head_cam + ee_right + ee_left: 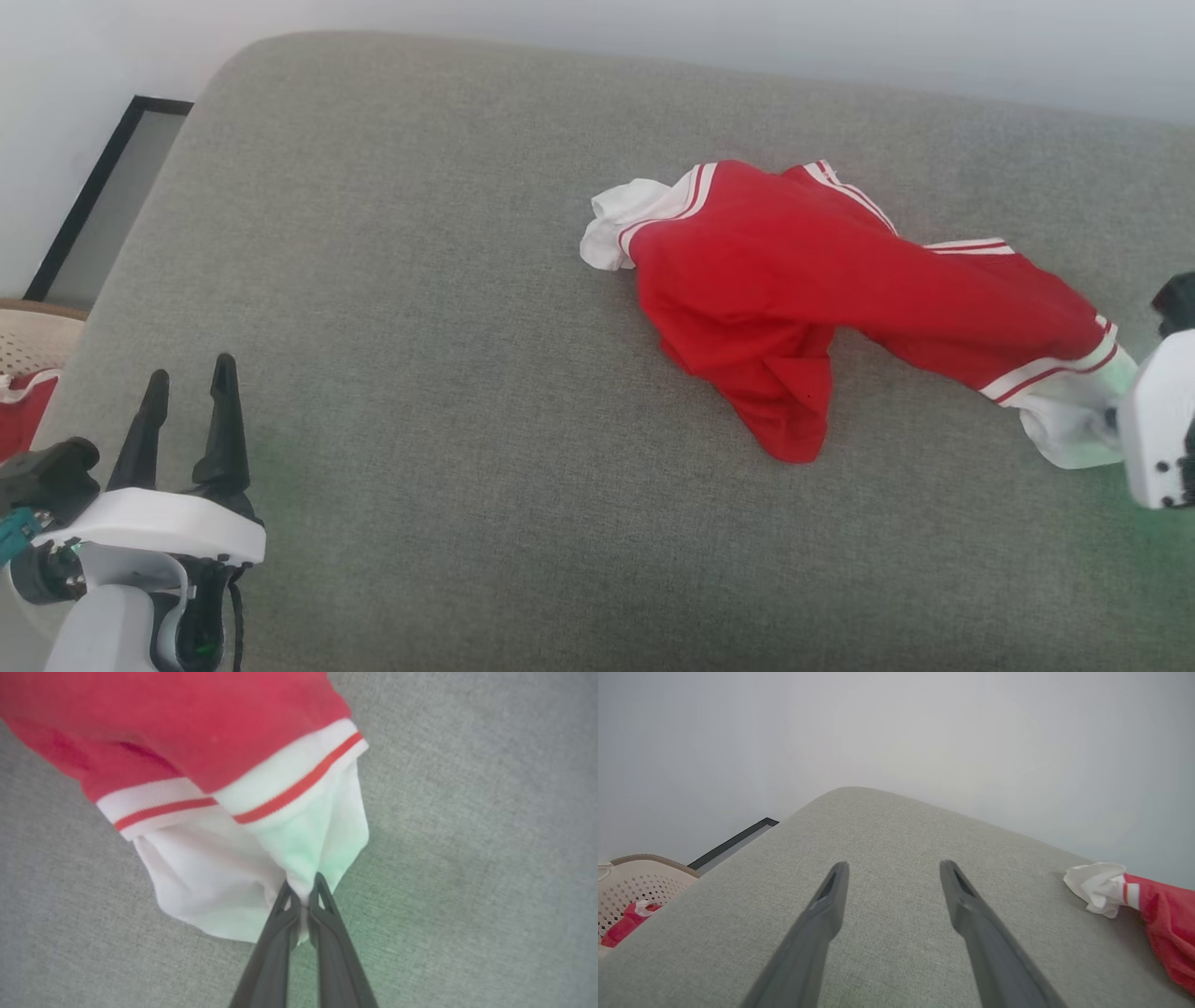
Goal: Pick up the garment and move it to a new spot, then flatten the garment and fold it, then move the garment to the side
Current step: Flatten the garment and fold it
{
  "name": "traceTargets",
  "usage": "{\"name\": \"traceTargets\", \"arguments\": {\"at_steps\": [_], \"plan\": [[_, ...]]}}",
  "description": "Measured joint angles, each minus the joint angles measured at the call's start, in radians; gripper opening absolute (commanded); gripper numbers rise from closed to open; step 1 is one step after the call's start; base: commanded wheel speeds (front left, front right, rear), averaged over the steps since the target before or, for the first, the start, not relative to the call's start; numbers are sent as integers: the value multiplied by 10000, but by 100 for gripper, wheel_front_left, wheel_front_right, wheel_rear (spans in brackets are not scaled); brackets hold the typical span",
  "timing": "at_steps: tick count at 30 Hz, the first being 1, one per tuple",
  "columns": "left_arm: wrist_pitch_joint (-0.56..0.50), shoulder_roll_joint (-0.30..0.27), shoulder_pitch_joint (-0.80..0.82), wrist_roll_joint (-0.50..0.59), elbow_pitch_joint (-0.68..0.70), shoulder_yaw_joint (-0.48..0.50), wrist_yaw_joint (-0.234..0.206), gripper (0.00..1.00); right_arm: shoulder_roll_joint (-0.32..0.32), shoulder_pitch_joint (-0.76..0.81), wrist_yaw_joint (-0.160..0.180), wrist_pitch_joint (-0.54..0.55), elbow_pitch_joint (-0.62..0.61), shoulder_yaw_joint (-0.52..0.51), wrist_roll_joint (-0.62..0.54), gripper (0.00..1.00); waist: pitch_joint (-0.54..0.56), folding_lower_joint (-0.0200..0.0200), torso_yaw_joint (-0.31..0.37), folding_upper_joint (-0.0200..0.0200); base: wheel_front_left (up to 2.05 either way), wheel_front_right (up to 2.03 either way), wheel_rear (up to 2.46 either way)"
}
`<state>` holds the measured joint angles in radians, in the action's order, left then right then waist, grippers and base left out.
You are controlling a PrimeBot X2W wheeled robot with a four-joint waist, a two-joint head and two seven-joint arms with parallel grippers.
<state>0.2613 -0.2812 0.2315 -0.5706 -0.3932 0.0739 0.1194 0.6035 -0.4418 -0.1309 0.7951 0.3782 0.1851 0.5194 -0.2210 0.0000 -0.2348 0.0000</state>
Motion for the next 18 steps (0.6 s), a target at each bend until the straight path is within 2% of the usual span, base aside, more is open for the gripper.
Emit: {"name": "traceTargets", "arguments": {"at_steps": [2, 7, 12, 18], "plan": [[0, -2, 0, 2, -35, -2, 2, 100, -121, 0, 0, -42, 188, -40, 6, 100, 36, 0, 4, 0, 0, 0, 0], [0, -84, -18, 69, -146, 2, 29, 100, -347, -38, 0, -391, 453, 19, -2, 100, 238, 0, 92, 0, 0, 0, 0], [0, -268, -66, 86, -184, -4, 40, 100, -349, -149, 2, -780, 134, -27, 21, 100, 454, 0, 309, 0, 0, 0, 0], [-63, -539, -137, 86, -138, -21, 42, 100, -646, -107, 2, -1145, -510, -303, 35, 100, 668, 0, 688, 0, 0, 0, 0]]}}
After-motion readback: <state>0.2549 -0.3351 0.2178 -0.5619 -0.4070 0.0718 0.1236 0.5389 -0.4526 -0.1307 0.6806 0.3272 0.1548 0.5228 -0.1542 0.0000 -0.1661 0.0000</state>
